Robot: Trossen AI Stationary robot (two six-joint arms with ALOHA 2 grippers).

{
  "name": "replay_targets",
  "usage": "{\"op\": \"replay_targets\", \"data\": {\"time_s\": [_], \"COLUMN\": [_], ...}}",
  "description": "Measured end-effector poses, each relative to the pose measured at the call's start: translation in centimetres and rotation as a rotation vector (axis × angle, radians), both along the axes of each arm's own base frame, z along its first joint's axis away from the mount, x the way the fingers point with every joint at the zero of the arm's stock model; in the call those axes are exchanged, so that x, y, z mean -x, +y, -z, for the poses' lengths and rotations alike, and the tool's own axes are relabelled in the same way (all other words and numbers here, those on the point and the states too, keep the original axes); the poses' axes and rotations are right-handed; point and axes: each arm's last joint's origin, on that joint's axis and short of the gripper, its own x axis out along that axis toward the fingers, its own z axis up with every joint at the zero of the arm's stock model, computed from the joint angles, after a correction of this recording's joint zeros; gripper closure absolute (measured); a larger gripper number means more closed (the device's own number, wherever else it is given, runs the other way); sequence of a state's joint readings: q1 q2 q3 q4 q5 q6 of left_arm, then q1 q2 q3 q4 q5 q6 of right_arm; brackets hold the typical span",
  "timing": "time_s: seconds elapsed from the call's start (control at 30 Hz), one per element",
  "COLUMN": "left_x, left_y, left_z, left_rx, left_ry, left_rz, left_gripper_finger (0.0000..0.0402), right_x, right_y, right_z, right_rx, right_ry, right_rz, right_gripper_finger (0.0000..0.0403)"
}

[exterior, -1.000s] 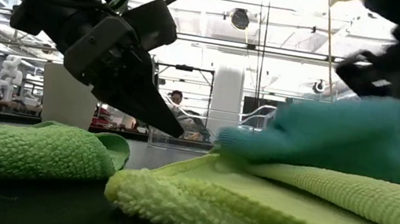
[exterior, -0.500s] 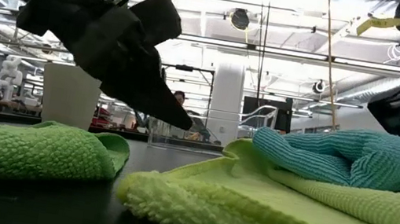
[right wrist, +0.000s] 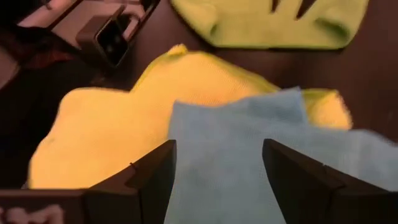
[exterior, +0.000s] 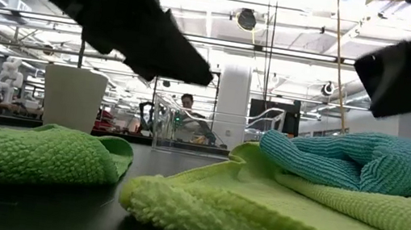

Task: Fold microfiber towels
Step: Fold the blue towel

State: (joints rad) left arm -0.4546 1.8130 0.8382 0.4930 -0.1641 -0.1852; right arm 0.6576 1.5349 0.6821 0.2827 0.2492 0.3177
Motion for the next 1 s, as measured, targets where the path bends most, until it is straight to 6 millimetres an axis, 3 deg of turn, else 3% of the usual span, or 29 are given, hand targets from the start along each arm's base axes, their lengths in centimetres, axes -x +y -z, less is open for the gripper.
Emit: {"op": "replay_targets", "data": {"time_s": [0.13, 0.37, 0.47, 0.73, 1.0], "left_x": [-1.2, -5.1, -6.4, -7.9, -8.0], "left_y": [-0.4, -1.6, -2.3, -3.1, -1.9], "left_z": [0.5, 2.6, 2.1, -0.2, 0.7], "left_rx": [0.018, 0.038, 0.07, 0.189, 0.164], "left_ry": [-0.009, -0.001, -0.017, -0.013, 0.125], "left_rz": [-0.023, -0.052, -0.047, -0.092, -0.197], "left_gripper_finger": [0.0311, 0.0307, 0.0294, 0.0244, 0.0225], "right_x": [0.0, 0.8, 1.1, 1.7, 1.5], "right_y": [-0.4, -0.8, -0.4, -0.1, 0.3], "right_z": [0.2, 1.1, 1.2, 1.5, 1.0], "right_rx": [0.056, 0.086, 0.088, 0.107, 0.138], "right_ry": [0.008, 0.1, 0.106, 0.127, 0.038], "right_rz": [0.036, 0.123, 0.107, 0.089, 0.067], "right_gripper_finger": [0.0176, 0.0176, 0.0176, 0.0176, 0.0177]}}
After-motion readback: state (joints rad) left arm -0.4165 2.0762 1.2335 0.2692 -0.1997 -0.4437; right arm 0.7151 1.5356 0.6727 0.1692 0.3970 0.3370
